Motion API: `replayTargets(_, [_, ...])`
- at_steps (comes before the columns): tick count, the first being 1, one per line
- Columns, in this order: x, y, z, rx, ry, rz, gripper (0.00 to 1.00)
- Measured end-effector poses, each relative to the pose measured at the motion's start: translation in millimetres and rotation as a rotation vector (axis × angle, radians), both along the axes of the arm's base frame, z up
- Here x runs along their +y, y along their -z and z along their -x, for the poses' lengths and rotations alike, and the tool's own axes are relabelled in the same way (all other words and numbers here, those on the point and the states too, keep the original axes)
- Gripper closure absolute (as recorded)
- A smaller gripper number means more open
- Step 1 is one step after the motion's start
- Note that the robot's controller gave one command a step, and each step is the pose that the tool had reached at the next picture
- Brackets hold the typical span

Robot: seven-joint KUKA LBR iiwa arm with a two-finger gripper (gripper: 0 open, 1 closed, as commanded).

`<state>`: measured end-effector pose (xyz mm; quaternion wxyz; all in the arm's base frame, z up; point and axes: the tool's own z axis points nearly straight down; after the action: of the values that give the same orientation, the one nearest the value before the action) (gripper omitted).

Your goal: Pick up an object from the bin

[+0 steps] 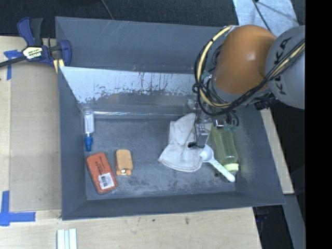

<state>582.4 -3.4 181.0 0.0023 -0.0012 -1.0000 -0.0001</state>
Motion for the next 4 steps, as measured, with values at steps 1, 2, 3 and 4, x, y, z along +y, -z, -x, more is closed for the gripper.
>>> replayTargets(1, [0, -5, -1.6, -0.008, 0.0, 0.0, 0.0])
replayTargets(2, [-7, 39, -3.0, -0.016, -0.001, 0.0, 0.0])
replayTargets(3, [-18, 98, 2.1, -0.013, -0.004, 0.0, 0.0])
replayTargets(4, [-19, 99, 1.0, -0.014, -0.002, 0.0, 1.0])
